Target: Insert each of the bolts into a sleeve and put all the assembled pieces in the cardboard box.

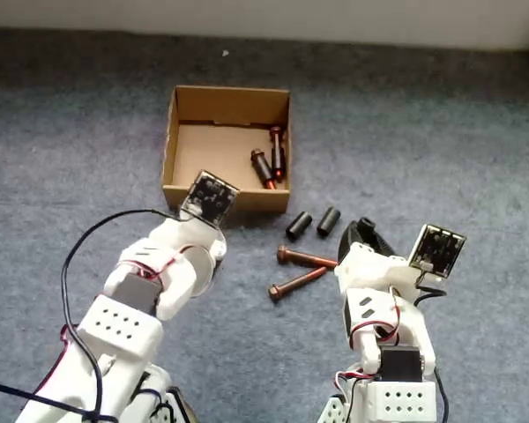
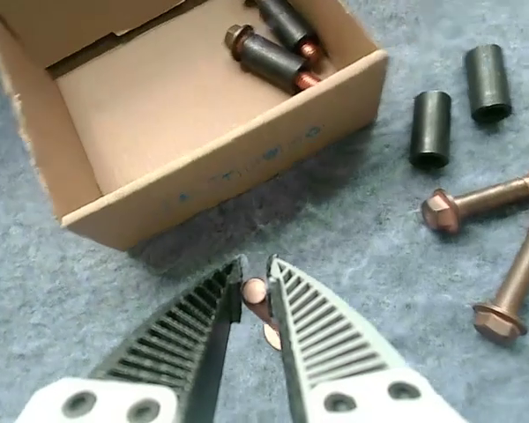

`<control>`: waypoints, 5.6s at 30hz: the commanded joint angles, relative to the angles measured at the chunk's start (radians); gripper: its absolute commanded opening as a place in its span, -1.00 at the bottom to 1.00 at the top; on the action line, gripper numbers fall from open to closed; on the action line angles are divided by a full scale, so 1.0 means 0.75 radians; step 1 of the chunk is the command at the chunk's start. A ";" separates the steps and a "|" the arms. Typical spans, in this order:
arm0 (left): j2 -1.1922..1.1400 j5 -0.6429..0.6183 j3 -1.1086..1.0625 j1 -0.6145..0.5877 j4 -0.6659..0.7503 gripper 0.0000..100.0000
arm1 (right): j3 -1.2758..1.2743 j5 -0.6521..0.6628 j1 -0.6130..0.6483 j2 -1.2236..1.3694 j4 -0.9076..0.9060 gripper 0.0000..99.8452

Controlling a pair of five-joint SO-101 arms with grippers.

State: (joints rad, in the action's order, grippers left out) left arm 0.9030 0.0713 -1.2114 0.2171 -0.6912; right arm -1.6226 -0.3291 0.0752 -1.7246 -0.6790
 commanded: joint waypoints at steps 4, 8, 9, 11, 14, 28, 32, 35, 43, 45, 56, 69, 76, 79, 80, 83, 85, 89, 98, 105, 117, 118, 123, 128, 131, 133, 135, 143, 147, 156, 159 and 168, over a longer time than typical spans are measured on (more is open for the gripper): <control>-0.030 -0.004 0.042 -0.341 -0.084 -0.66 | 0.013 0.014 -0.003 -0.021 0.034 -0.99; -0.030 -0.002 0.044 -0.484 -0.186 -0.47 | 0.011 0.016 -0.003 -0.021 0.034 -0.99; -0.030 -0.002 0.044 -0.512 -0.198 -0.46 | 0.011 0.016 -0.003 -0.021 0.034 -0.99; -0.030 0.000 0.044 -0.562 -0.213 -0.43 | 0.011 0.016 -0.003 -0.021 0.034 -0.99; -0.030 0.027 0.048 -0.598 -0.229 -0.39 | 0.011 0.016 -0.003 -0.021 0.034 -0.99; -0.046 0.546 0.535 -0.594 -0.616 -0.49 | 0.011 0.016 -0.003 -0.021 0.034 -0.99; -0.046 0.630 0.551 -0.594 -0.616 -0.49 | 0.011 0.016 -0.003 -0.021 0.034 -0.99; -0.075 0.685 0.560 -0.594 -0.614 -0.49 | 0.011 0.016 -0.003 -0.021 0.034 -0.99; -0.463 0.824 0.729 -0.580 -0.618 -0.49 | 0.011 0.016 -0.003 -0.021 0.034 -0.99; -0.539 0.933 0.742 -0.570 -0.620 -0.49 | 0.011 0.016 -0.003 -0.021 0.034 -0.99; -0.742 1.391 0.752 -0.484 -0.608 -0.49 | 0.011 0.018 -0.003 -0.021 0.034 -0.99; -1.075 1.401 0.854 -0.390 -0.329 -0.49 | 0.009 0.018 -0.003 -0.009 0.093 -0.99; -1.370 1.401 1.083 -0.388 -0.336 -0.49 | 0.009 0.018 -0.003 -0.011 0.095 -0.99; -1.454 1.408 1.147 -0.386 -0.413 -0.49 | 0.009 0.018 -0.003 -0.011 0.095 -0.99; -1.470 1.420 1.163 -0.384 -0.434 -0.49 | 0.009 0.018 -0.003 -0.011 0.095 -0.99; -1.507 1.430 1.192 -0.384 -0.434 -0.50 | 0.009 0.018 -0.003 -0.011 0.095 -0.99; -1.519 1.401 1.194 -0.384 -0.421 -0.50 | 0.009 0.018 -0.003 -0.011 0.095 -0.99; -1.519 1.336 1.186 -0.351 -0.417 -0.65 | 0.009 0.018 -0.003 -0.011 0.095 -0.99; -1.511 1.330 1.181 -0.171 -0.597 -0.99 | 0.009 0.018 -0.003 -0.011 0.095 -0.99; -1.370 1.125 1.175 -0.146 -0.638 -0.99 | 0.009 0.018 -0.003 -0.013 0.095 -0.99; -0.697 1.099 0.742 -0.120 -0.630 -0.99 | 0.007 0.018 -0.003 -0.015 0.093 -0.99; -0.635 1.097 0.711 -0.122 -0.630 -0.99 | 0.007 0.018 -0.003 -0.015 0.093 -0.99; -0.355 0.968 0.596 -0.124 -0.630 -0.99 | 0.005 0.018 0.083 -0.011 0.089 -0.99; -0.126 0.722 0.574 -0.120 -0.597 -0.99 | -0.073 0.229 0.259 -0.021 0.079 -0.99; -0.038 0.530 0.566 -0.120 -0.501 -0.99 | -0.085 0.291 0.365 -0.021 0.079 -0.99; 0.009 0.403 0.566 -0.120 -0.442 -0.99 | -0.085 0.299 0.425 -0.021 0.079 -0.99; 0.048 0.293 0.566 -0.120 -0.385 -0.99 | -0.085 0.299 0.482 -0.021 0.079 -0.99; 0.161 -0.178 0.566 -0.034 -0.192 -0.99 | -0.085 0.301 0.760 -0.021 0.136 -0.99; 0.257 -0.241 0.566 0.056 -0.125 -0.99 | -0.089 0.303 0.815 -0.021 0.285 -0.99; 0.472 -0.248 0.490 0.195 -0.088 -0.99 | -0.132 0.493 0.924 -0.021 0.572 -0.99; 0.576 -0.248 0.406 0.253 -0.084 -0.99 | -0.183 0.489 0.928 -0.021 0.650 -0.99; 0.819 -0.250 0.202 0.267 0.045 -0.99 | -0.218 0.487 0.928 -0.021 0.701 -0.99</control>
State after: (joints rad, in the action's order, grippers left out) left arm 1.4615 -0.1066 -1.0579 0.4012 -0.7004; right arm -1.6763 0.0269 0.7610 -1.7277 -0.1803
